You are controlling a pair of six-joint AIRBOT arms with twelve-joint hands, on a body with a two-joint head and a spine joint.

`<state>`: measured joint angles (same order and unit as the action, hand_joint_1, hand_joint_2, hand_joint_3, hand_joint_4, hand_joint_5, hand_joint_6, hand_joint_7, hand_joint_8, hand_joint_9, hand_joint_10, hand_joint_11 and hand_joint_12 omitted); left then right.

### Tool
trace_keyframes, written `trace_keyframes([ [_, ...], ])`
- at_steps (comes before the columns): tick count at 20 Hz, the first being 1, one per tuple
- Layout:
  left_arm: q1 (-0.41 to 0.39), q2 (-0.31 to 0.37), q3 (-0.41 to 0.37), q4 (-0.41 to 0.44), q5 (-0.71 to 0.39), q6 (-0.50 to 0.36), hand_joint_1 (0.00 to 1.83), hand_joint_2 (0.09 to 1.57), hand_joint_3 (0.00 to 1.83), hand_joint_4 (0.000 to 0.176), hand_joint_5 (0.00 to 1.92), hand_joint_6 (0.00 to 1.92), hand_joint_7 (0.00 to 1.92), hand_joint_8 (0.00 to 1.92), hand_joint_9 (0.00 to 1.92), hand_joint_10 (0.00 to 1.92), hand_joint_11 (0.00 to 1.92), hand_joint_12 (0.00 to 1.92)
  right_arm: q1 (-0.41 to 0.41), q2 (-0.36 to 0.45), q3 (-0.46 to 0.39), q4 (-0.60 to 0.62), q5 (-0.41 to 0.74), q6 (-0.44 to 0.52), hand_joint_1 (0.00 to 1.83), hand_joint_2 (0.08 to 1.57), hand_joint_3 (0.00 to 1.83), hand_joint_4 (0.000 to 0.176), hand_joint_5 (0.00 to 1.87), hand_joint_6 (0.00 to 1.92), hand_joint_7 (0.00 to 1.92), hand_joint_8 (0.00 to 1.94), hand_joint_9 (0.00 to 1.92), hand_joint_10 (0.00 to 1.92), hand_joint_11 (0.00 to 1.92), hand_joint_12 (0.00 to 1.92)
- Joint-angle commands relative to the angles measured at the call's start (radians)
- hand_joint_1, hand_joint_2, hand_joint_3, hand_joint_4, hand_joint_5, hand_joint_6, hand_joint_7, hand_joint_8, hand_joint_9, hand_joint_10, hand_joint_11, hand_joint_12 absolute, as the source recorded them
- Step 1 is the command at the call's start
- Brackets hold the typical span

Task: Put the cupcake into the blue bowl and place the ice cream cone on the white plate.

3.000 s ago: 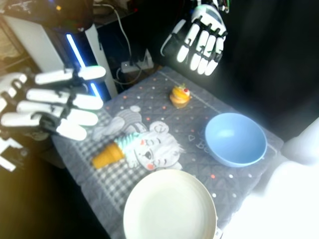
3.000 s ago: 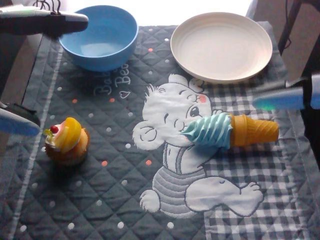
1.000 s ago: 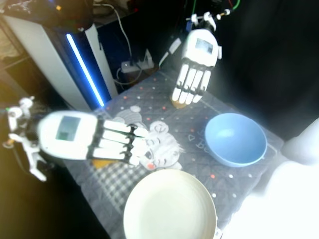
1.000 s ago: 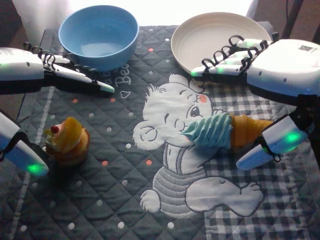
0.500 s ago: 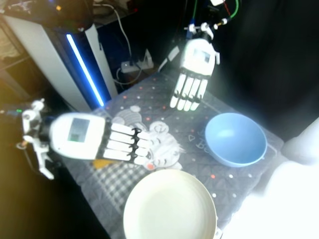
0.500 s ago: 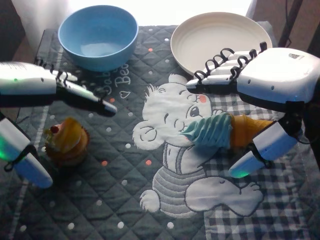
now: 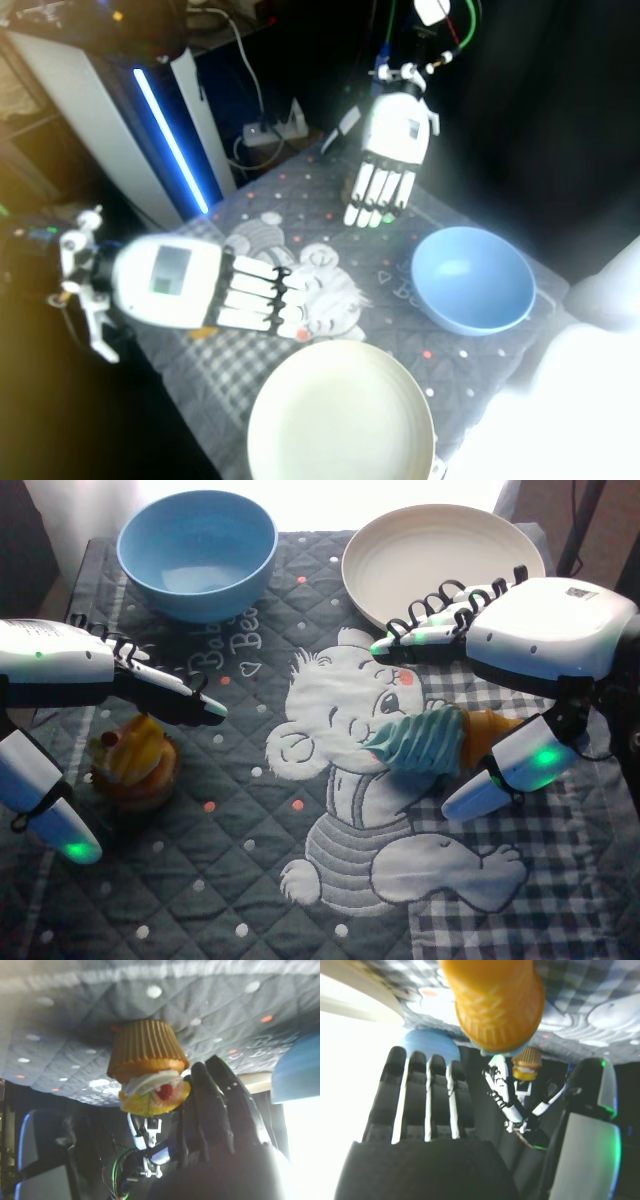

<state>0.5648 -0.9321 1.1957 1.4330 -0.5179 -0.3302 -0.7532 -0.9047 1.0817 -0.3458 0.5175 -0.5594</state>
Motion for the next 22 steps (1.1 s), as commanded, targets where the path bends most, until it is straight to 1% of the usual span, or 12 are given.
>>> trace_keyframes([
  [1,-0.006,-0.007,0.001,-0.041,-0.023,-0.004,0.9,0.68,0.0,0.0,0.3,0.0,0.43,0.01,0.5,0.01,0.14,0.99,0.001,-0.003,0.005,0.033,0.099,0.004,0.7,0.67,0.0,0.0,0.32,0.01,0.37,0.01,0.37,0.01,0.29,0.31],
  [8,-0.002,-0.031,0.019,-0.038,-0.007,-0.001,0.95,0.7,0.0,0.0,0.33,0.0,0.46,0.0,0.53,0.0,0.19,0.93,-0.036,-0.015,0.022,0.065,0.098,0.004,0.82,0.78,0.01,0.0,0.5,0.01,0.54,0.01,0.52,0.01,0.41,0.36],
  [11,0.002,-0.036,0.023,-0.038,0.002,0.002,0.99,0.73,0.0,0.0,0.35,0.0,0.47,0.0,0.52,0.0,0.15,0.98,-0.042,-0.022,0.03,0.067,0.09,0.004,0.87,0.83,0.0,0.0,0.56,0.01,0.6,0.01,0.6,0.01,0.45,0.39],
  [12,0.005,-0.04,0.026,-0.042,0.007,0.007,1.03,0.74,0.0,0.0,0.35,0.0,0.47,0.0,0.53,0.0,0.14,0.98,-0.044,-0.028,0.036,0.068,0.082,0.004,0.94,0.83,0.0,0.0,0.6,0.02,0.63,0.01,0.63,0.02,0.48,0.41],
  [14,0.009,-0.043,0.028,-0.051,0.007,0.014,1.12,0.8,0.01,0.0,0.4,0.01,0.53,0.01,0.59,0.01,0.2,1.0,-0.047,-0.033,0.042,0.071,0.079,0.004,1.07,0.85,0.0,0.0,0.63,0.0,0.68,0.0,0.68,0.0,0.44,0.57],
  [15,0.011,-0.047,0.029,-0.057,0.005,0.018,1.22,0.85,0.01,0.0,0.5,0.01,0.59,0.01,0.63,0.01,0.24,0.97,-0.048,-0.034,0.044,0.073,0.079,0.004,1.15,0.85,0.0,0.0,0.71,0.01,0.78,0.01,0.78,0.01,0.54,0.6],
  [17,0.014,-0.052,0.031,-0.062,0.005,0.026,1.32,0.94,0.0,0.0,0.68,0.01,0.7,0.01,0.75,0.02,0.43,0.95,-0.05,-0.035,0.046,0.073,0.079,0.004,1.29,0.95,0.0,0.0,0.84,0.01,0.94,0.01,0.99,0.03,0.73,0.68],
  [18,0.016,-0.054,0.031,-0.065,0.007,0.033,1.4,0.96,0.0,0.0,0.79,0.01,0.81,0.02,0.91,0.04,0.55,0.94,-0.05,-0.035,0.046,0.073,0.079,0.004,1.28,1.03,0.01,0.0,0.92,0.8,1.27,0.29,1.19,0.0,0.86,0.77],
  [19,0.019,-0.055,0.031,-0.069,0.008,0.037,1.57,0.96,0.0,0.0,0.87,0.01,0.9,0.02,1.1,0.6,0.66,0.93,-0.05,-0.036,0.047,0.073,0.079,0.004,1.38,1.04,0.0,0.0,0.9,0.91,1.23,0.47,1.21,0.65,0.88,0.89],
  [20,0.024,-0.055,0.031,-0.076,0.008,0.04,1.43,1.0,0.0,0.0,1.0,0.65,1.12,0.42,1.26,0.64,0.83,0.89,-0.051,-0.037,0.048,0.073,0.079,0.004,1.3,1.07,0.0,0.0,0.9,0.97,1.21,0.69,1.22,0.51,0.99,0.98],
  [21,0.03,-0.055,0.031,-0.092,0.009,0.051,1.4,1.04,0.0,0.0,0.99,0.85,1.1,0.59,1.16,0.87,0.88,0.93,-0.051,-0.039,0.05,0.074,0.079,0.004,1.28,1.08,0.0,0.0,0.92,0.95,1.2,0.74,1.3,0.39,1.07,1.02],
  [22,0.035,-0.055,0.031,-0.101,0.008,0.056,1.39,1.05,0.0,0.0,1.07,0.86,1.11,0.58,1.04,1.01,0.86,0.93,-0.051,-0.04,0.05,0.076,0.079,0.003,1.29,1.07,0.0,0.0,0.97,0.87,1.22,0.74,1.36,0.36,1.16,1.02],
])
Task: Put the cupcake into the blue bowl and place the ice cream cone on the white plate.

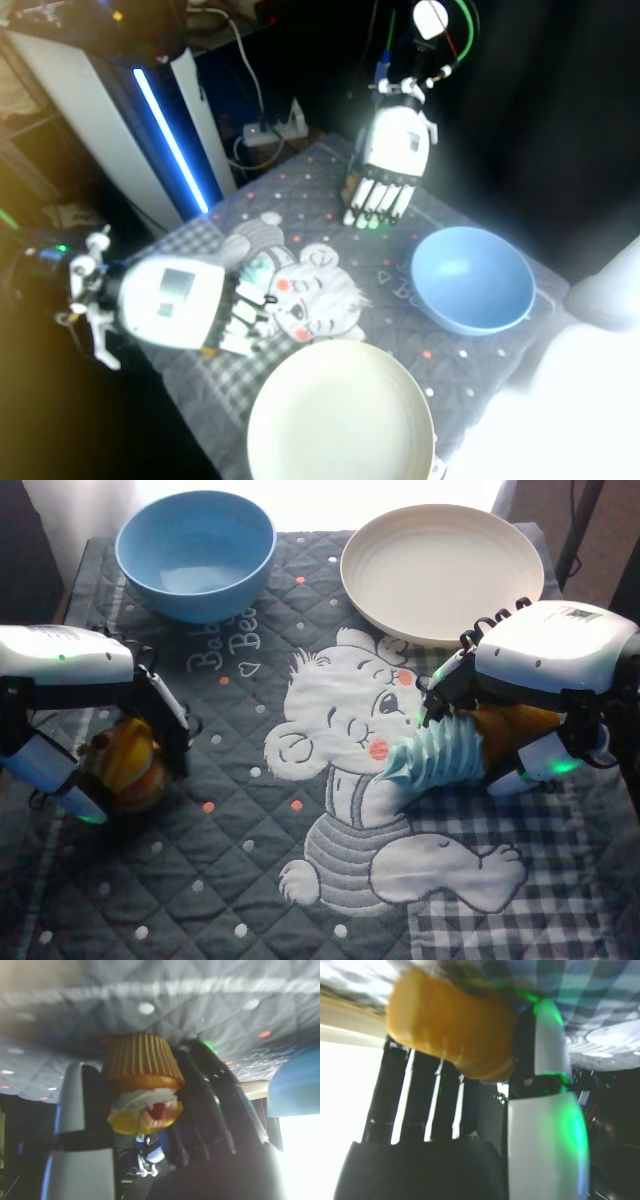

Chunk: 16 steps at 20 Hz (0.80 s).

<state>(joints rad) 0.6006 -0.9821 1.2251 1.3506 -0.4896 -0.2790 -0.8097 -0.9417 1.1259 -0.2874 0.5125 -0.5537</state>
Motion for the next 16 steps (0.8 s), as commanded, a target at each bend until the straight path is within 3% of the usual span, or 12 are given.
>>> trace_keyframes([
  [1,0.001,-0.005,0.002,-0.031,-0.02,0.012,1.39,1.07,0.0,0.0,1.08,0.88,1.08,0.63,0.96,1.09,0.82,0.94,0.006,-0.004,0.007,0.02,0.084,-0.002,1.29,1.06,0.0,0.0,0.99,0.82,1.24,0.71,1.4,0.34,1.18,1.02],
  [4,0.001,-0.004,0.009,-0.088,-0.03,0.046,1.39,1.05,0.0,0.0,1.04,0.88,1.13,0.58,1.04,1.03,0.86,0.99,0.006,0.0,0.01,0.033,0.1,-0.002,1.29,1.05,0.0,0.0,1.02,0.76,1.25,0.71,1.42,0.31,1.15,1.1],
  [5,0.001,-0.002,0.012,-0.117,-0.037,0.065,1.4,1.05,0.0,0.0,1.04,0.87,1.15,0.57,1.04,1.02,0.85,0.98,0.006,0.004,0.011,0.042,0.114,-0.002,1.3,1.04,0.0,0.0,1.04,0.74,1.3,0.61,1.45,0.28,1.17,1.08],
  [7,-0.004,0.012,0.013,-0.194,-0.061,0.111,1.4,1.04,0.0,0.0,1.04,0.86,1.18,0.53,1.08,0.97,0.86,0.94,0.006,0.011,0.01,0.065,0.162,-0.002,1.29,1.03,0.0,0.0,1.04,0.75,1.32,0.55,1.42,0.2,1.03,1.16],
  [8,-0.008,0.018,0.013,-0.219,-0.072,0.124,1.4,1.05,0.0,0.0,1.03,0.88,1.21,0.49,1.04,0.99,0.85,0.93,0.006,0.011,0.008,0.071,0.18,-0.002,1.21,1.05,0.01,0.0,1.09,0.76,1.21,0.82,1.23,1.03,0.98,1.66],
  [9,-0.016,0.026,0.013,-0.244,-0.085,0.136,1.4,1.04,0.0,0.0,1.04,0.89,1.21,0.49,1.04,0.99,0.85,0.92,0.006,0.011,0.003,0.075,0.199,-0.003,1.27,1.08,0.0,0.0,1.07,0.6,1.11,1.03,1.15,1.25,0.98,1.77],
  [11,-0.038,0.044,0.013,-0.288,-0.115,0.154,1.4,1.03,0.0,0.0,1.08,0.79,1.25,0.37,1.12,0.93,0.93,0.97,0.006,0.048,-0.013,0.092,0.25,-0.01,1.29,1.05,0.0,0.0,1.04,0.7,1.21,0.8,1.2,0.79,1.02,1.32],
  [12,-0.055,0.052,0.013,-0.306,-0.13,0.162,1.4,1.02,0.0,0.0,1.09,0.75,1.23,0.39,1.14,0.91,0.96,0.99,0.008,0.072,-0.028,0.113,0.28,-0.036,1.39,1.03,0.0,0.0,1.05,0.61,1.23,0.59,1.22,0.89,1.04,1.21],
  [13,-0.077,0.059,0.013,-0.314,-0.141,0.166,1.4,1.02,0.0,0.0,1.1,0.73,1.22,0.39,1.15,0.91,0.96,0.99,0.013,0.092,-0.043,0.136,0.303,-0.07,1.4,1.03,0.0,0.0,1.02,0.71,1.21,0.56,1.19,0.94,0.97,1.21],
  [14,-0.11,0.066,0.013,-0.315,-0.155,0.166,1.4,1.02,0.0,0.0,1.11,0.72,1.24,0.38,1.13,0.94,0.94,1.04,0.02,0.113,-0.056,0.149,0.331,-0.088,1.3,1.06,0.0,0.0,0.98,0.83,1.21,0.7,1.18,0.7,1.02,1.15],
  [15,-0.136,0.072,0.013,-0.315,-0.166,0.166,1.4,1.03,0.0,0.0,1.1,0.72,1.25,0.36,1.12,0.95,0.92,1.04,0.026,0.126,-0.06,0.154,0.349,-0.091,1.3,1.05,0.0,0.0,1.01,0.76,1.24,0.72,1.24,0.61,1.04,1.18],
  [16,-0.163,0.078,0.013,-0.315,-0.175,0.166,1.4,1.03,0.0,0.0,1.09,0.71,1.24,0.4,1.12,0.97,0.92,1.05,0.036,0.136,-0.063,0.16,0.359,-0.1,1.29,1.06,0.0,0.0,1.07,0.59,1.19,0.86,1.32,0.7,1.09,1.36],
])
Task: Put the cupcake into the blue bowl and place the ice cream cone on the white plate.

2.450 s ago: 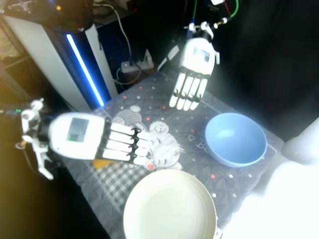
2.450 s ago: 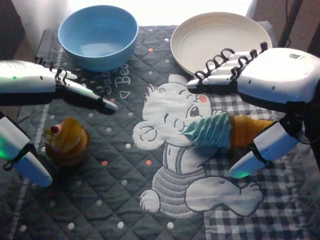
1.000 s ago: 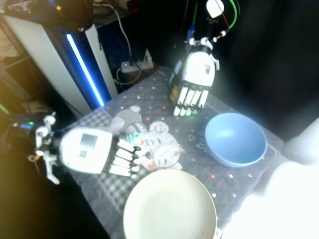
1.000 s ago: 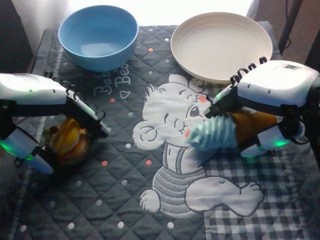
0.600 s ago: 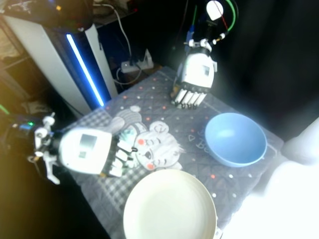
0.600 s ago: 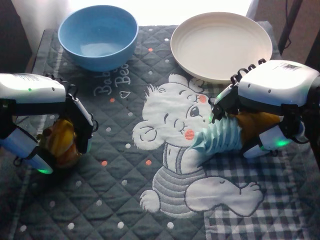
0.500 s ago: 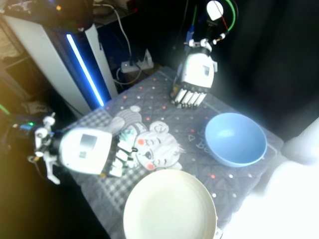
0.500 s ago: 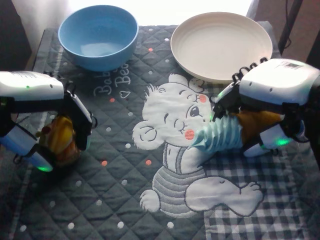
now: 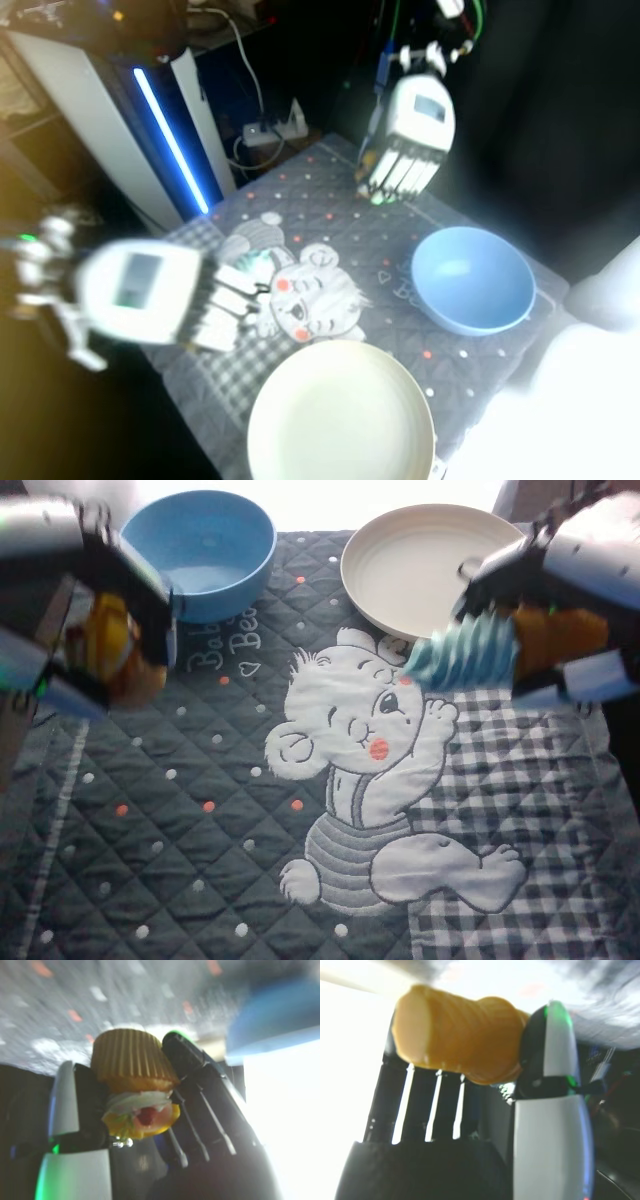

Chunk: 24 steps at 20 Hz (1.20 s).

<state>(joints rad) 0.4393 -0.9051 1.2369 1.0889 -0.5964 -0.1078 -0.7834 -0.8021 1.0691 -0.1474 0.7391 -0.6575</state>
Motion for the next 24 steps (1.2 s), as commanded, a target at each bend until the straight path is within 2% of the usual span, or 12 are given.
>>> trace_keyframes([
  [1,-0.024,0.005,0.001,-0.057,-0.077,-0.005,1.4,1.03,0.0,0.0,1.09,0.69,1.24,0.43,1.1,1.0,0.9,1.1,0.026,0.002,-0.006,0.027,0.135,-0.015,1.29,1.05,0.0,0.0,1.09,0.55,1.22,0.82,1.31,0.71,1.06,1.37],
  [3,-0.065,0.015,0.005,-0.077,-0.092,0.003,1.4,1.04,0.0,0.0,1.11,0.56,1.16,0.66,1.08,1.04,0.91,1.2,0.065,0.009,-0.001,0.042,0.135,-0.049,1.3,1.04,0.0,0.0,1.04,0.72,1.27,0.66,1.35,0.47,1.1,1.16],
  [5,-0.117,0.017,0.018,-0.085,-0.084,0.025,1.4,1.03,0.0,0.0,1.06,0.69,1.17,0.61,1.14,0.92,1.0,1.09,0.109,0.01,0.014,0.048,0.118,-0.076,1.28,1.07,0.0,0.0,0.94,0.94,1.22,0.71,1.38,0.27,1.15,0.91],
  [6,-0.152,0.01,0.032,-0.084,-0.065,0.034,1.4,1.04,0.0,0.0,1.0,0.8,1.15,0.61,1.16,0.9,1.06,0.99,0.14,0.003,0.028,0.049,0.093,-0.089,1.28,1.06,0.0,0.0,0.97,0.87,1.24,0.68,1.42,0.23,1.16,0.89],
  [9,-0.219,-0.031,0.089,-0.045,0.014,0.034,1.4,1.01,0.0,0.0,1.06,0.7,1.28,0.4,1.23,0.81,1.09,0.82,0.222,-0.052,0.097,0.049,-0.001,-0.106,1.28,1.03,0.0,0.0,1.05,0.79,1.33,0.45,1.46,0.07,1.18,0.78],
  [13,-0.254,-0.125,0.187,-0.021,0.119,0.034,1.4,1.01,0.0,0.0,1.14,0.57,1.31,0.32,1.21,0.86,1.0,1.02,0.307,-0.142,0.223,0.049,-0.138,-0.106,1.28,1.03,0.0,0.0,1.05,0.78,1.37,0.4,1.48,0.01,1.23,0.69],
  [14,-0.256,-0.144,0.205,-0.021,0.133,0.034,1.4,1.0,0.0,0.0,1.1,0.64,1.33,0.28,1.25,0.78,1.03,0.92,0.32,-0.143,0.24,0.049,-0.155,-0.106,1.28,1.02,0.0,0.0,1.08,0.75,1.37,0.37,1.5,0.01,1.27,0.69],
  [16,-0.267,-0.207,0.265,-0.018,0.186,0.034,1.42,0.99,0.0,0.0,1.19,0.39,1.3,0.42,1.29,0.72,1.05,0.92,0.363,-0.187,0.297,0.049,-0.214,-0.106,1.28,1.02,0.0,0.0,1.09,0.71,1.36,0.42,1.51,0.0,1.3,0.63],
  [17,-0.27,-0.247,0.305,-0.016,0.216,0.034,1.41,1.02,0.0,0.0,1.09,0.58,1.27,0.41,1.2,0.86,1.04,1.05,0.39,-0.211,0.334,0.048,-0.255,-0.106,1.28,1.03,0.0,0.0,1.06,0.78,1.34,0.45,1.49,0.0,1.3,0.57],
  [18,-0.27,-0.253,0.311,-0.016,0.221,0.033,1.41,1.02,0.0,0.0,1.09,0.58,1.27,0.41,1.2,0.86,1.04,1.05,0.394,-0.211,0.339,0.048,-0.259,-0.106,1.28,1.03,0.0,0.0,1.06,0.78,1.34,0.45,1.49,0.0,1.3,0.57],
  [20,-0.272,-0.307,0.362,-0.016,0.256,0.027,1.4,1.03,0.0,0.0,1.01,0.82,1.28,0.32,1.2,0.82,1.06,0.92,0.415,-0.237,0.378,0.05,-0.297,-0.106,1.28,1.03,0.0,0.0,1.05,0.79,1.31,0.51,1.49,0.0,1.3,0.6],
  [24,-0.272,-0.365,0.415,-0.01,0.304,0.013,1.4,1.03,0.0,0.0,1.02,0.75,1.21,0.53,1.17,0.86,0.99,0.93,0.422,-0.278,0.422,0.063,-0.328,-0.106,1.28,1.04,0.0,0.0,1.05,0.76,1.26,0.64,1.53,0.01,1.33,0.65],
])
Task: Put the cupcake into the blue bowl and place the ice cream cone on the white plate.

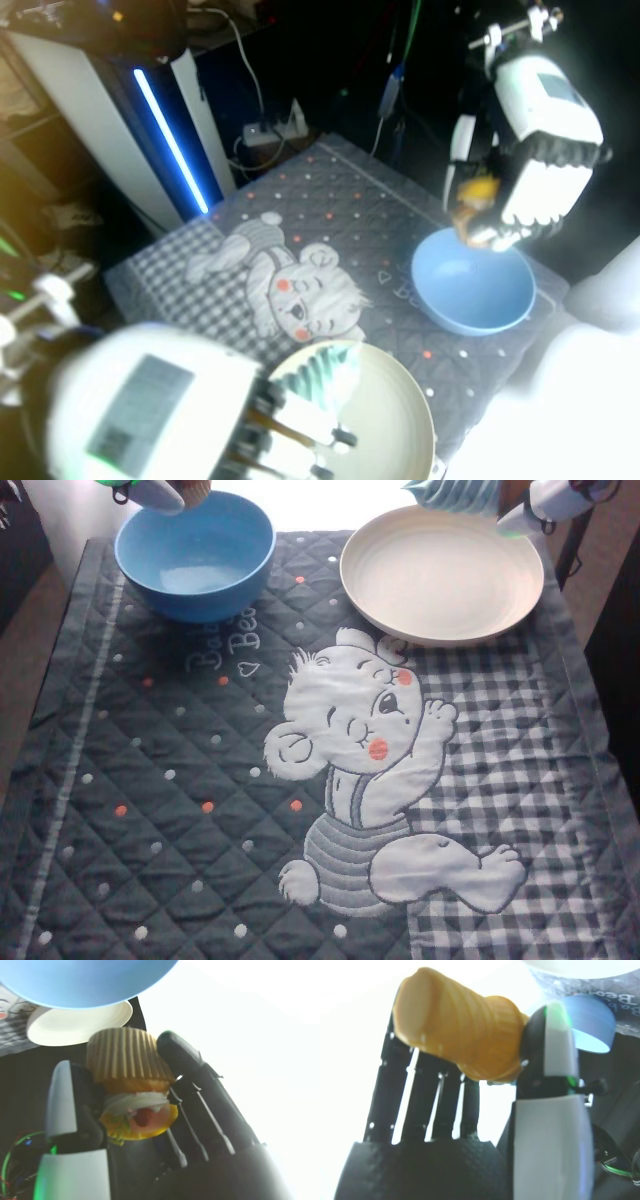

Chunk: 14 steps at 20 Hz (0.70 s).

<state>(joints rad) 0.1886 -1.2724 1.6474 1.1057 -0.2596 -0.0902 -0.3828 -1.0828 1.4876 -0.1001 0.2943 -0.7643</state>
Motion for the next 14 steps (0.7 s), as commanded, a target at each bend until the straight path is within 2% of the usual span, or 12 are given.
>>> trace_keyframes([
  [1,-0.021,-0.002,0.009,-0.023,-0.024,-0.004,1.4,1.03,0.0,0.0,1.02,0.74,1.2,0.54,1.17,0.87,0.98,0.94,0.021,-0.003,0.007,0.015,0.114,0.001,1.28,1.04,0.0,0.0,1.05,0.75,1.25,0.67,1.53,0.01,1.33,0.65],
  [3,-0.021,-0.009,0.011,-0.013,-0.014,-0.004,1.4,1.04,0.0,0.0,0.99,0.81,1.2,0.5,1.17,0.9,1.01,0.93,0.021,-0.008,0.01,0.016,0.11,0.001,1.28,1.04,0.0,0.0,1.04,0.76,1.26,0.65,1.52,0.0,1.31,0.65],
  [4,-0.019,-0.01,0.011,-0.006,-0.01,-0.005,1.4,1.04,0.0,0.0,1.01,0.75,1.18,0.56,1.15,0.93,0.99,0.96,0.021,-0.012,0.012,0.016,0.105,0.001,1.29,1.04,0.0,0.0,1.03,0.77,1.29,0.6,1.53,0.0,1.32,0.63],
  [7,-0.011,-0.018,0.013,0.013,-0.001,-0.005,1.4,1.04,0.0,0.0,1.0,0.78,1.17,0.6,1.14,0.91,0.99,0.92,0.021,-0.022,0.021,0.015,0.091,0.001,1.3,1.02,0.0,0.0,1.08,0.66,1.34,0.51,1.54,0.0,1.32,0.61],
  [11,-0.006,-0.027,0.014,0.028,0.004,-0.006,1.4,1.03,0.0,0.0,1.03,0.8,1.21,0.49,1.17,0.84,1.02,0.83,0.021,-0.031,0.025,0.013,0.085,0.001,1.3,1.01,0.0,0.0,1.1,0.61,1.38,0.44,1.54,0.0,1.34,0.52],
  [12,-0.004,-0.028,0.014,0.031,0.005,-0.006,1.4,1.03,0.0,0.0,1.03,0.78,1.19,0.52,1.16,0.89,0.99,0.85,0.021,-0.033,0.027,0.012,0.083,0.001,1.3,1.01,0.0,0.0,1.12,0.58,1.38,0.45,1.52,0.0,1.32,0.51],
  [13,0.001,-0.029,0.014,0.033,0.005,-0.007,1.4,1.04,0.0,0.0,1.03,0.79,1.15,0.59,1.14,0.92,0.96,0.89,0.021,-0.036,0.028,0.01,0.082,0.001,1.3,1.01,0.0,0.0,1.11,0.63,1.38,0.42,1.5,0.0,1.32,0.51],
  [14,0.007,-0.03,0.014,0.035,0.005,-0.007,1.38,1.06,0.0,0.0,0.97,0.91,1.04,0.79,1.17,0.87,0.86,0.85,0.021,-0.04,0.027,-0.004,0.079,0.001,1.02,0.98,0.0,0.0,0.96,0.29,1.1,0.05,1.36,0.0,1.24,0.5],
])
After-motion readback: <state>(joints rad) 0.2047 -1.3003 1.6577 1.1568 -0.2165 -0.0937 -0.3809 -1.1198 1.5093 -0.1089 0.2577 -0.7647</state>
